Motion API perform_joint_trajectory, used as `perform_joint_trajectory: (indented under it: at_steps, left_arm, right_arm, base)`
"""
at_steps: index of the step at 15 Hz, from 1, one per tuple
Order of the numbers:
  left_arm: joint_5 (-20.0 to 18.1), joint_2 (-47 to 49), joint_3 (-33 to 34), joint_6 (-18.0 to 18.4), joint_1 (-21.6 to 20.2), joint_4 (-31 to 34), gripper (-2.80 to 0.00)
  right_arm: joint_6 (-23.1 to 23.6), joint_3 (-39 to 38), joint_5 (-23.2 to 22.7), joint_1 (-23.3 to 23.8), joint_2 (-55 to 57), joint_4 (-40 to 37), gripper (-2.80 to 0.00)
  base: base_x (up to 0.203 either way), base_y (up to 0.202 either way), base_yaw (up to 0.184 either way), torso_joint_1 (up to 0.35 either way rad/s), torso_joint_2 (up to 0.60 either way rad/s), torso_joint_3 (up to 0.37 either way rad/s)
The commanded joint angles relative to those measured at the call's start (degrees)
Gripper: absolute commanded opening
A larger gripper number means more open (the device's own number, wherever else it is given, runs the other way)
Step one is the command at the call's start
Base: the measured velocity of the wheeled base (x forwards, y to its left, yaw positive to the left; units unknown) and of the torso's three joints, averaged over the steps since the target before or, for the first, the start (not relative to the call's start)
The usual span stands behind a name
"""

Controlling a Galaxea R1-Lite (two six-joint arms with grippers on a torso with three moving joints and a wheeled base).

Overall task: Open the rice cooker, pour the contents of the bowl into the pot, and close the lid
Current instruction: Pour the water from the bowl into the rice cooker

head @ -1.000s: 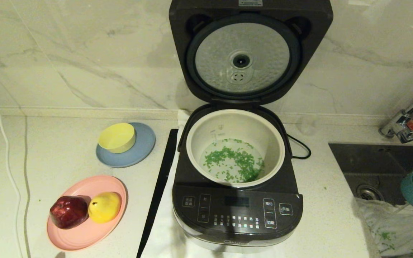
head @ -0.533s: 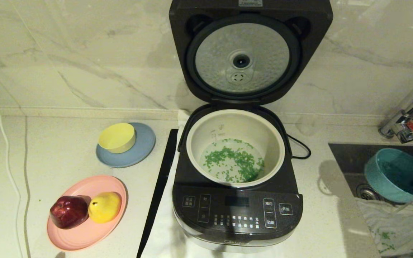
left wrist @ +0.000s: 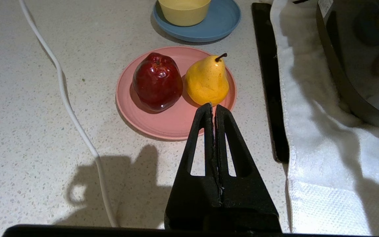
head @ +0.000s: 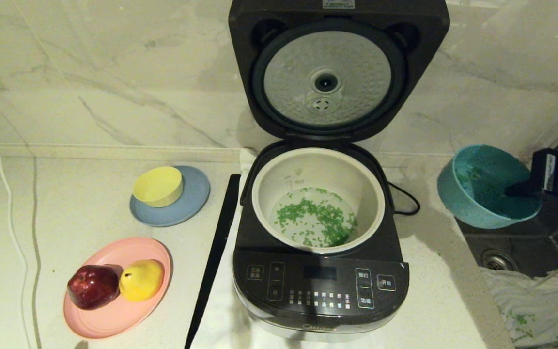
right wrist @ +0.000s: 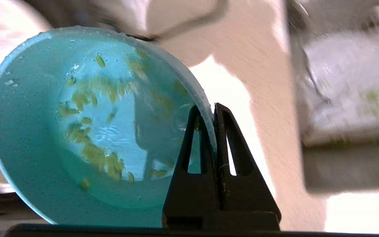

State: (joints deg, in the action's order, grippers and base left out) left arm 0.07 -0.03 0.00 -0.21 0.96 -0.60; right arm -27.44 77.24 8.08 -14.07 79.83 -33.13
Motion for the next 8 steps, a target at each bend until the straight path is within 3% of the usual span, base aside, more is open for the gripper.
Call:
perform_joint_trajectory:
  at_steps: [1,8]
  left_arm:
    - [0.0,0.0,0.2,0.0,0.0,0.0,-2.80]
    - [0.0,0.0,0.2,0.0,0.0,0.0,-2.80]
  right_arm:
    - [-0.3,5.1,3.7,-6.5,3.8,0.7,-2.80]
    - [-0.3,14.4,14.9,-21.9,13.3,3.3,-2.80]
  base:
    - [0.000,0.000,0.000,0.000,0.00,0.000]
    - [0.000,0.000,0.000,0.000,0.00,0.000]
